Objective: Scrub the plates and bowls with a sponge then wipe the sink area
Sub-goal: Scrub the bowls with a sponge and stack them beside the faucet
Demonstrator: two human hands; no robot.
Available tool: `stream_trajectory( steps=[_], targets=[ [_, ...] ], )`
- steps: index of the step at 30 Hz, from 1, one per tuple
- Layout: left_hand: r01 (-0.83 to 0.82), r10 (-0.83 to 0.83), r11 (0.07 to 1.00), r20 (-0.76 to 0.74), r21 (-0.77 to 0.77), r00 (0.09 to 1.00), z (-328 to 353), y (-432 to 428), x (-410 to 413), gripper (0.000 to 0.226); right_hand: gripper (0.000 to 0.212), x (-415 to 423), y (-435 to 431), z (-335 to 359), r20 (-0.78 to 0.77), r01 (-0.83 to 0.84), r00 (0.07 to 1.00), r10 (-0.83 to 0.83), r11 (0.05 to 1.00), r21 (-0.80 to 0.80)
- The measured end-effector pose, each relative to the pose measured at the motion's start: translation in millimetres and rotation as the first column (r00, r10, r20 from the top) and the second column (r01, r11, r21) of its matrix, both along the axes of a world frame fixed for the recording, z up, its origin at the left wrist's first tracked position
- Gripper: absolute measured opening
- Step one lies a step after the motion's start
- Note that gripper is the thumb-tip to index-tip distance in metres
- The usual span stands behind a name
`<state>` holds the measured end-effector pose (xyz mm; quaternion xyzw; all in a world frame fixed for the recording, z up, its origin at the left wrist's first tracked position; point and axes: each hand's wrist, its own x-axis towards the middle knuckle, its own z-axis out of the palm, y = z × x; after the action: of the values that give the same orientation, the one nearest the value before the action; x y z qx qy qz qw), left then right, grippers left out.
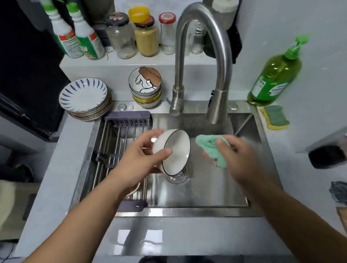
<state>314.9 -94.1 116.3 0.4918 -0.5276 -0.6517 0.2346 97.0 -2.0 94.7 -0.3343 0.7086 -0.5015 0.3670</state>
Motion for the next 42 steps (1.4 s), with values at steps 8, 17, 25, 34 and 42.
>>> stream_trajectory(
  steps=[8, 17, 25, 34, 42],
  targets=[
    [0.228, -0.030, 0.843, 0.382, -0.487, 0.924, 17.9, 13.5, -42.1, 0.059, 0.019, -34.7, 10.1, -1.5, 0.065, -0.043, 0.997, 0.046, 0.998, -0.041],
    [0.133, -0.003, 0.886, 0.280, -0.445, 0.960, 19.9, 22.0, -54.3, 0.048, 0.018, -30.5, 15.5, 10.8, -0.061, -0.163, 0.986, 0.158, 0.984, -0.078],
    [-0.063, 0.060, 0.994, -0.037, -0.086, 0.998, 18.8, 28.8, -44.3, 0.027, 0.035, -9.8, -4.2, 4.6, -0.805, -0.705, 0.360, 0.471, 0.703, 0.096],
    [-0.318, 0.316, 0.947, -0.057, -0.032, 0.947, 17.3, 26.3, -32.2, 0.032, 0.033, 63.1, 9.0, 17.7, -0.101, -0.598, 0.801, 0.590, 0.797, -0.085],
    [-0.230, 0.236, 0.970, -0.088, 0.076, 0.968, 26.1, 17.3, -21.7, 0.027, 0.046, 10.3, -2.8, -4.2, -0.848, -0.702, 0.222, 0.481, 0.683, 0.203]
  ],
)
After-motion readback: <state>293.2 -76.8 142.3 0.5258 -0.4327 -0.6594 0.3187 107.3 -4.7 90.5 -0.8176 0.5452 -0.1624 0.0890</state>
